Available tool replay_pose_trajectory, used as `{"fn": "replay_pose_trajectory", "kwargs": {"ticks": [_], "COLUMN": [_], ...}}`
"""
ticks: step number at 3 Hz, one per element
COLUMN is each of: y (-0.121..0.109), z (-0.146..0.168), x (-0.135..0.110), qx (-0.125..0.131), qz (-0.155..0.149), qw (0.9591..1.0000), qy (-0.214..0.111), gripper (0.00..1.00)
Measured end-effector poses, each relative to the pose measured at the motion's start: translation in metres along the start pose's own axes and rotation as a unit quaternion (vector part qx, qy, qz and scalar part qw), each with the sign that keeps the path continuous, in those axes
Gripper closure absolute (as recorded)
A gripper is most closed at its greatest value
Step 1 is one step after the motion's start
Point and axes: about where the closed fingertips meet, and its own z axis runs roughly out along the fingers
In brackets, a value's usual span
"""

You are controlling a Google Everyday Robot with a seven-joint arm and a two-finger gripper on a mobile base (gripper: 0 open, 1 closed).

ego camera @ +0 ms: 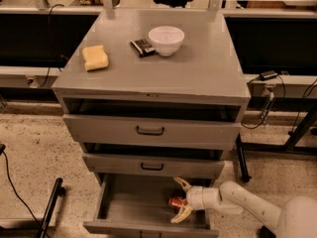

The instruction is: Place coke can into bottom drawer

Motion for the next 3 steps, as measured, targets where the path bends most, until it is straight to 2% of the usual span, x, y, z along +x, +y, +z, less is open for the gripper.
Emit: {"fn": "replay_pose_trajectory", "kwargs": {"ticks": [1, 2, 3], "y": [0.022, 0.064, 0.062], "z": [-0.007, -0.035, -0.034], "x": [-0.008, -0.018, -0.018], "qx": [0.004, 0.019, 0.019], "qz": [-0.013, -0.020, -0.021], "qw": [0.9998, 0.9994, 0.9994], "qy": [0.011, 0.021, 0.021], "gripper": [0.00, 0.00, 0.00]}}
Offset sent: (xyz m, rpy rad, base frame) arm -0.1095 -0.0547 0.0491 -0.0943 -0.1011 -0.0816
